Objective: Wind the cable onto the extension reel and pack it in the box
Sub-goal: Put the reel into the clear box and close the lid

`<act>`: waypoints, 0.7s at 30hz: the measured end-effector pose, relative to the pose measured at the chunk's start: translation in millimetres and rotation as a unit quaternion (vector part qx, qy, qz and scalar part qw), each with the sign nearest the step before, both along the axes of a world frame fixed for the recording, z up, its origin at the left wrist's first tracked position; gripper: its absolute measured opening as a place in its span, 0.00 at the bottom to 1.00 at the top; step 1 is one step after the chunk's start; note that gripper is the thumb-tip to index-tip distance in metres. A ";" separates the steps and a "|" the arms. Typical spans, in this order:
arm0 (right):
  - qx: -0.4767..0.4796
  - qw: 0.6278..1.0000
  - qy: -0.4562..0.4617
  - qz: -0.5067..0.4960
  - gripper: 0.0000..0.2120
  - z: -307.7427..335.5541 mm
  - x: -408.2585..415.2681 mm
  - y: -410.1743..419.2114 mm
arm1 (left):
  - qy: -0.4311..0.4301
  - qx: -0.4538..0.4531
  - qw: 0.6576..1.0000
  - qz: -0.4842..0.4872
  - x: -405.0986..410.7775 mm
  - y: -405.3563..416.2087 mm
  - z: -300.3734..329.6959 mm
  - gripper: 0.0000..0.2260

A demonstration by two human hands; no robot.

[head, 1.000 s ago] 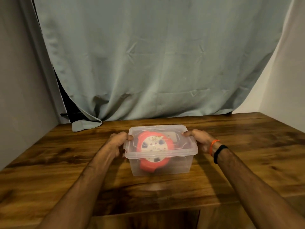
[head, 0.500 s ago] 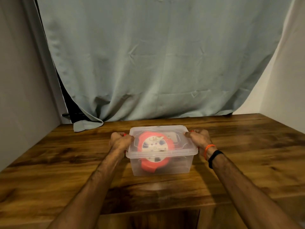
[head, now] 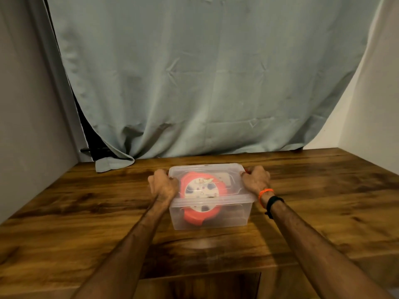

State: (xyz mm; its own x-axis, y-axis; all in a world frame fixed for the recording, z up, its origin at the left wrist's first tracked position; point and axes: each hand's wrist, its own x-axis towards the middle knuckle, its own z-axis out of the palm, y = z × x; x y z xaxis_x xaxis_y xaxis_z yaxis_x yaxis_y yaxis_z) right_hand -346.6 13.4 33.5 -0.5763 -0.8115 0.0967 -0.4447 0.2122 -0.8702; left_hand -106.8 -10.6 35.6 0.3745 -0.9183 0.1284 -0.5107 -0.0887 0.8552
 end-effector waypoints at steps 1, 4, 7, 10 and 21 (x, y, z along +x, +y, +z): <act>0.004 1.000 0.011 0.001 0.11 -1.5 -0.4 -2.1 | -0.018 -0.006 1.000 -0.001 -0.9 0.5 1.2 0.14; 0.011 0.999 0.031 0.014 0.11 -6.3 -3.1 -7.9 | -0.035 -0.011 0.999 -0.003 -1.4 3.6 6.1 0.14; 0.037 0.996 0.081 0.023 0.15 -6.7 -3.3 -9.8 | -0.058 -0.001 0.998 -0.012 1.1 6.2 7.9 0.12; 0.027 0.981 0.188 0.038 0.18 -0.8 3.5 4.1 | -0.139 -0.012 0.988 -0.059 4.2 12.9 6.9 0.14; -0.073 0.815 0.492 0.298 0.28 -7.0 32.3 79.1 | -0.417 -0.129 0.841 -0.320 1.4 68.0 -14.9 0.26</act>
State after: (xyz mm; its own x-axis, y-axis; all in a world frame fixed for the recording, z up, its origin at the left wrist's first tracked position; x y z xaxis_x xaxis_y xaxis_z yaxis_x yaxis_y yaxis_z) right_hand -314.2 92.5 26.4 0.3301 -0.8577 0.3943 -0.9289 -0.3694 -0.0260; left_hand -105.4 57.4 20.7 -0.5047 -0.7990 0.3269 -0.8151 0.5658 0.1246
